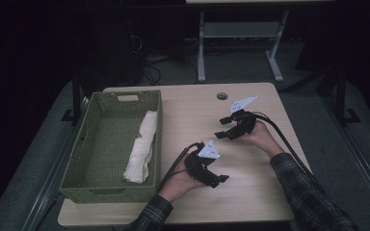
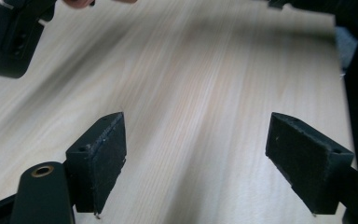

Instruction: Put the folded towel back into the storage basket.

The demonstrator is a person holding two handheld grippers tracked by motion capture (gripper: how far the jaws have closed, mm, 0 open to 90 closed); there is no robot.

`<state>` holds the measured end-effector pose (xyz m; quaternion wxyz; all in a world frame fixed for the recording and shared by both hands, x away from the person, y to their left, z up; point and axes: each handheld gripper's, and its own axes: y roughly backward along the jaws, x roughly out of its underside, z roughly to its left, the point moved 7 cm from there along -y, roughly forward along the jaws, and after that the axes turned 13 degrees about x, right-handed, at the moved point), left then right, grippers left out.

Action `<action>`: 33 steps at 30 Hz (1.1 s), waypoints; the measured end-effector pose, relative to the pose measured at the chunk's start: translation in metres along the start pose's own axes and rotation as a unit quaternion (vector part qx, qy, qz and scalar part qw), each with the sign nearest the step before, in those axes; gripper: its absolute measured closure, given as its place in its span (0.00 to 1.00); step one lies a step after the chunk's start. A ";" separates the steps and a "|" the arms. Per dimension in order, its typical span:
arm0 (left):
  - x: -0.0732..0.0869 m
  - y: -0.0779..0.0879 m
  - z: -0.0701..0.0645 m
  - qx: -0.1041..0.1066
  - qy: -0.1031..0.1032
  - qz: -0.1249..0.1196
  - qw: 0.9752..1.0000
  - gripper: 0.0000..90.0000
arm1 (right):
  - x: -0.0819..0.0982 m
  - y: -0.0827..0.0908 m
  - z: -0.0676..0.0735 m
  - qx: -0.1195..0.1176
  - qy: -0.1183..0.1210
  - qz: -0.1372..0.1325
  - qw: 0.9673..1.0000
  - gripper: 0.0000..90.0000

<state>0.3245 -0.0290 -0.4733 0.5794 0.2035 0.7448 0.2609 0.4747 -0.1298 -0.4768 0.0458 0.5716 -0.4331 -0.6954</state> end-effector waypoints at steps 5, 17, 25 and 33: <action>0.009 -0.008 0.002 -0.002 -0.001 0.005 1.000 0.20 | 0.013 -0.007 0.000 0.003 -0.002 0.008 1.000 0.28; 0.030 -0.029 0.003 0.000 -0.006 0.047 0.999 0.19 | 0.043 -0.021 0.005 0.002 -0.013 0.021 1.000 0.26; 0.037 -0.036 0.004 0.002 -0.006 0.047 0.999 0.16 | 0.047 -0.022 0.008 0.015 0.004 0.011 1.000 0.23; 0.040 -0.037 0.005 0.001 -0.017 0.031 0.999 0.15 | 0.049 -0.024 0.010 0.048 0.018 0.013 0.999 0.18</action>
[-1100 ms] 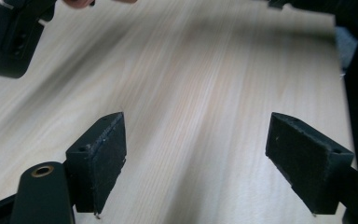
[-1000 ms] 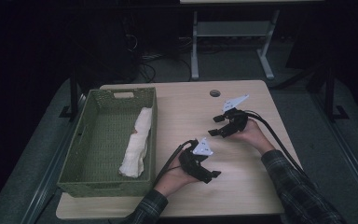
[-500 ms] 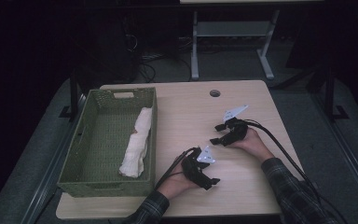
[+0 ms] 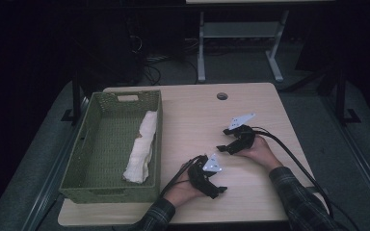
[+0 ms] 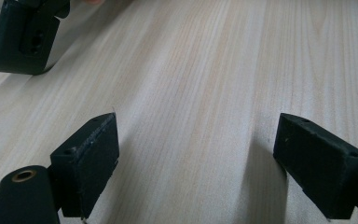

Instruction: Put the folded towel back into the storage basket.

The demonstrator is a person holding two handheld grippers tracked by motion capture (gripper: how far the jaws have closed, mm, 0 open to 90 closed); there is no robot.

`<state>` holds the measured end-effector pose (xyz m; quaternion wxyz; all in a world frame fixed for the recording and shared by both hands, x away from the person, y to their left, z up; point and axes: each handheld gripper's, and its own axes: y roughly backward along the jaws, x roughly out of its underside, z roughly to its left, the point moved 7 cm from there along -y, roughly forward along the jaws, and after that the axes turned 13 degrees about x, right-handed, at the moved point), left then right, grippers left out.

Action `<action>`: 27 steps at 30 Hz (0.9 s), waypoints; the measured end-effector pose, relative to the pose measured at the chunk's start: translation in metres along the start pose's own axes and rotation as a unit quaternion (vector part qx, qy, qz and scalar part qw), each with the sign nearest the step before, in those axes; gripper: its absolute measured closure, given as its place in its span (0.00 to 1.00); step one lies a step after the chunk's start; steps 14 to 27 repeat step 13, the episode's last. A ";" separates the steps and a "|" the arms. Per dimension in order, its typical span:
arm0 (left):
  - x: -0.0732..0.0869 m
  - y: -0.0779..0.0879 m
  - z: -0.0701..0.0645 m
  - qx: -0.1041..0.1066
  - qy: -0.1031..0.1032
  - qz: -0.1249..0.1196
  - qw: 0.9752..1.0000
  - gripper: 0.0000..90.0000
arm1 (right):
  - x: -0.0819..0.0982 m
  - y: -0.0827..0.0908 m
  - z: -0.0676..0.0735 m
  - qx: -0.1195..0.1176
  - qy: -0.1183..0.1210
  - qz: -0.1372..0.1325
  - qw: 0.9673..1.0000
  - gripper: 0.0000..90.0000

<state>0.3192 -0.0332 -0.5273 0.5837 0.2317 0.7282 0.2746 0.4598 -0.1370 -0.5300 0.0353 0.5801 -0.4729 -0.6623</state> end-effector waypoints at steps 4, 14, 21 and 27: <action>0.000 0.000 0.000 0.000 0.000 0.000 1.000 0.15 | 0.000 0.000 0.000 0.004 -0.002 0.006 1.000 0.15; 0.000 0.000 0.000 0.001 0.002 -0.002 1.000 0.15 | 0.000 0.000 0.001 0.006 -0.005 0.007 1.000 0.14; 0.000 0.000 0.000 0.001 0.002 -0.002 1.000 0.15 | 0.000 0.000 0.001 0.006 -0.005 0.007 1.000 0.14; 0.000 0.000 0.000 0.001 0.002 -0.002 1.000 0.15 | 0.000 0.000 0.001 0.006 -0.005 0.007 1.000 0.14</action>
